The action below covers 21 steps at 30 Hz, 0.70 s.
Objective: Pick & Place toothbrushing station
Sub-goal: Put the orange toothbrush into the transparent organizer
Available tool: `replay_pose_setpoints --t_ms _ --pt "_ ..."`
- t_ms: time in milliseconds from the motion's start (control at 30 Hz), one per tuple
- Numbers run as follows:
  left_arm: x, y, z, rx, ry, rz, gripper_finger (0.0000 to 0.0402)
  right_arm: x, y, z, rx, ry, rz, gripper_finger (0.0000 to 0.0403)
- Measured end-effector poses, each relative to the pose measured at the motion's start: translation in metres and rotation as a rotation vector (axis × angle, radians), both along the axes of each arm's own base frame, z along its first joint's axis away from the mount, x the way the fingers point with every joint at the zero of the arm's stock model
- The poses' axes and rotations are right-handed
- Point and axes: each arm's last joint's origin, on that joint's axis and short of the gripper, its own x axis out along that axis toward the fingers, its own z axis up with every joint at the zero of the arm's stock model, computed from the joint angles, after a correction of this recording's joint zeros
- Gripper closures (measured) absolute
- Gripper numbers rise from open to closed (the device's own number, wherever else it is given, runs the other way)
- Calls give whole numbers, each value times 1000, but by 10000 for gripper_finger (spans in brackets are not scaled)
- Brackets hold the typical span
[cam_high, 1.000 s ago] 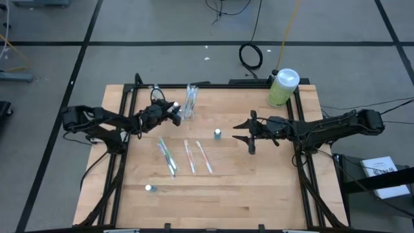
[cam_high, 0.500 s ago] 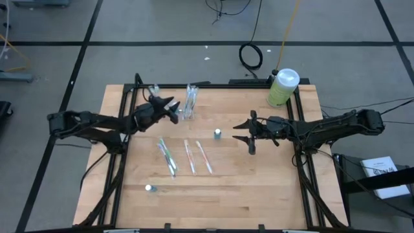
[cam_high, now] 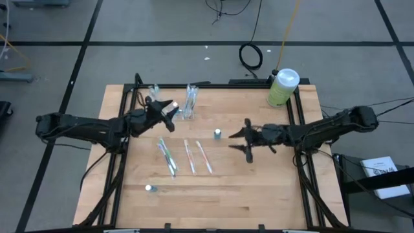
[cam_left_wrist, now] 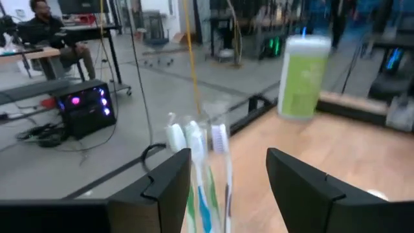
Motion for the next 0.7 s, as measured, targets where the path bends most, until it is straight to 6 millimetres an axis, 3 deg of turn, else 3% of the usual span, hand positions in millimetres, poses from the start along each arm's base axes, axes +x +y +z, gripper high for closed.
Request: replay_pose_setpoints --t_ms 167,300,467,700 --pt "4 -20 25 28 153 68 195 33 35 2 -44 192 35 232" --pt "5 -32 34 6 142 91 195 67 60 -1 -56 398 -42 232" --pt "5 -41 35 -24 109 68 195 108 77 -19 9 608 -126 232" --pt "5 -45 35 -63 71 65 195 149 88 -51 58 664 -181 232"
